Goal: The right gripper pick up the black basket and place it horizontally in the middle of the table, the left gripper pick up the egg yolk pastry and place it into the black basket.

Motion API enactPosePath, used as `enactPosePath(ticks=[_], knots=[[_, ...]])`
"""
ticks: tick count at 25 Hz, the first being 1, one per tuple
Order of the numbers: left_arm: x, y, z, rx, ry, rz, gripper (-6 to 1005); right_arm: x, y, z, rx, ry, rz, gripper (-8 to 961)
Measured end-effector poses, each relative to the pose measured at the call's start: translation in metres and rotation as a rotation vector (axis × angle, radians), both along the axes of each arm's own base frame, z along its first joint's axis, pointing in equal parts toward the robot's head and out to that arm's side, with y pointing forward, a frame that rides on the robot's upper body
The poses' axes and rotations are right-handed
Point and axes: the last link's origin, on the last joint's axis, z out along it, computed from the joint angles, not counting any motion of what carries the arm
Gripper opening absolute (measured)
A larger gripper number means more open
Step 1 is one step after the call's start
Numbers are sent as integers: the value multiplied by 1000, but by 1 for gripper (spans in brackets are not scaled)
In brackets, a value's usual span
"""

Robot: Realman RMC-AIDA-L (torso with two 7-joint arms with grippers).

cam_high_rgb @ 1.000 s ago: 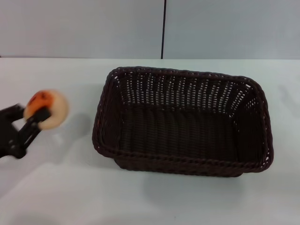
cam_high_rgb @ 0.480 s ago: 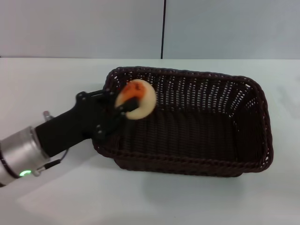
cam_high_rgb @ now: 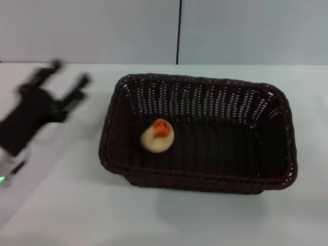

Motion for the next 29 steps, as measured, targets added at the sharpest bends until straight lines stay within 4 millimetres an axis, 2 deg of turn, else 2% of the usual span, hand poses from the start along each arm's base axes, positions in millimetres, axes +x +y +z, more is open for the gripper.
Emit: enactPosePath(ticks=[1, 5, 6, 14, 21, 29], knots=[[-8, -5, 5, 71, 4, 43, 626, 8, -3, 0, 46, 15, -56, 774], [-31, -24, 17, 272, 4, 205, 744, 18, -4, -1, 119, 25, -137, 774], [-42, -34, 21, 353, -22, 297, 773, 21, -3, -2, 160, 7, -180, 774], [-52, -51, 20, 398, -74, 396, 844, 17, 5, -2, 168, -45, -166, 774], [-52, -51, 19, 396, -73, 395, 844, 13, 16, 1, 188, -35, -159, 774], [-50, -46, 18, 375, -54, 376, 844, 8, 15, 2, 212, -17, -139, 774]])
